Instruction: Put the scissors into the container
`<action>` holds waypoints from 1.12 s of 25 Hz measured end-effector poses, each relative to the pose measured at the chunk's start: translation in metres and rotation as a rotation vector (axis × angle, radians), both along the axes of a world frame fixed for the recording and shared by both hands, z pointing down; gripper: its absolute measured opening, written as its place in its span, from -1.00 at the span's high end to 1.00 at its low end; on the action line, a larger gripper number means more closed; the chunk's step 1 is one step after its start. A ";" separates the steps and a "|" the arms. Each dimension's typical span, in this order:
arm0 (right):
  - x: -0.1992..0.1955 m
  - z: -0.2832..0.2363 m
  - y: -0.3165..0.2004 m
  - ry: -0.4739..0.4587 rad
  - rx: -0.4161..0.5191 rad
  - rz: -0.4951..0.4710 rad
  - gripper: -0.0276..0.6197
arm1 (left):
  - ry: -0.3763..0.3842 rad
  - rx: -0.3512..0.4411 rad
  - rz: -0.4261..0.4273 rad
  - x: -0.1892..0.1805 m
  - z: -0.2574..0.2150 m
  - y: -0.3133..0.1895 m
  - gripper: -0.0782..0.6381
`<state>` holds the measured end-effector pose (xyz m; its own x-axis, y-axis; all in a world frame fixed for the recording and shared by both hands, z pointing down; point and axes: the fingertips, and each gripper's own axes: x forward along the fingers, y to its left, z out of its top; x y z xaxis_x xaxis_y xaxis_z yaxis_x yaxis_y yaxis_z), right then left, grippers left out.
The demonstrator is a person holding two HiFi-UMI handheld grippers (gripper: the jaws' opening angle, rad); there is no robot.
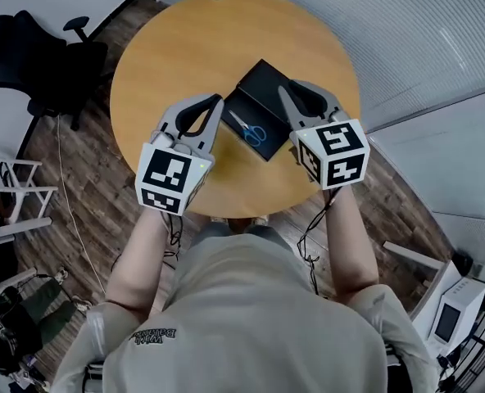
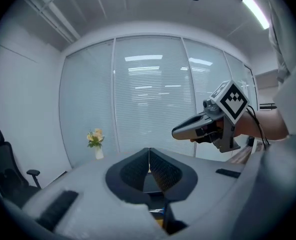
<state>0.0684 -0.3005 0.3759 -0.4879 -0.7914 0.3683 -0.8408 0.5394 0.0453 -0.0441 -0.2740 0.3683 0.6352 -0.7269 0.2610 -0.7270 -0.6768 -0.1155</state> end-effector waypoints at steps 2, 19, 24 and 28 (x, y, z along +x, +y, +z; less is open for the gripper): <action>0.003 -0.027 0.008 -0.033 0.058 0.004 0.72 | 0.005 0.034 -0.001 0.000 -0.018 0.004 0.72; 0.002 -0.165 0.104 -0.175 0.347 -0.111 0.79 | 0.086 0.227 0.022 0.006 -0.123 0.061 0.72; 0.009 -0.154 0.119 -0.188 0.318 -0.092 0.79 | 0.087 0.218 0.026 0.004 -0.119 0.074 0.72; 0.014 -0.139 0.126 -0.187 0.286 -0.063 0.79 | 0.081 0.195 0.031 0.005 -0.110 0.081 0.72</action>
<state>0.0821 -0.1741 0.2367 -0.5769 -0.8160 0.0358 -0.8144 0.5780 0.0508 -0.0387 -0.1926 0.2581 0.6714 -0.7383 0.0641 -0.7183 -0.6696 -0.1888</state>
